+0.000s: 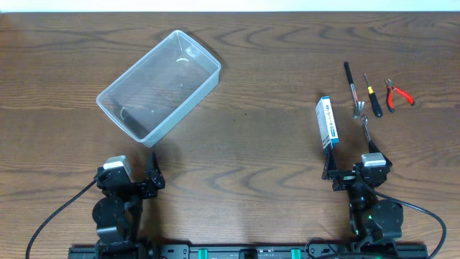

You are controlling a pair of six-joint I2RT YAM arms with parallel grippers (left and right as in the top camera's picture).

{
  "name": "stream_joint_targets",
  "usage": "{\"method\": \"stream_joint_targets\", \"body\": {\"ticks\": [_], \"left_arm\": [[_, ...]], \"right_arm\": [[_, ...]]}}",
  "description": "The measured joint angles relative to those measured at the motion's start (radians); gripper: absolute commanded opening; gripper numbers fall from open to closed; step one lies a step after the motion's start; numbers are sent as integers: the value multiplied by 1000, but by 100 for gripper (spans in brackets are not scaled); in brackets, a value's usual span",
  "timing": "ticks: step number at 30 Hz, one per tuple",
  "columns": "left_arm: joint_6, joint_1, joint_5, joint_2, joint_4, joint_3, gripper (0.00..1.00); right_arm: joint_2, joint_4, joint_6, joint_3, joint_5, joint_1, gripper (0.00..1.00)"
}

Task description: Pack container

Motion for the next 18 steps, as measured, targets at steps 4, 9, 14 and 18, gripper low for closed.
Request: {"method": "stream_joint_targets", "body": {"ticks": [4, 9, 14, 18], "left_arm": [[0, 0, 0, 0, 0, 0, 91], [0, 0, 0, 0, 0, 0, 90], [0, 0, 0, 0, 0, 0, 91], [0, 0, 0, 0, 0, 0, 91]], "right_arm": [[0, 0, 0, 0, 0, 0, 99], [0, 0, 0, 0, 0, 0, 99], [0, 0, 0, 0, 0, 0, 99], [0, 0, 0, 0, 0, 0, 99]]}}
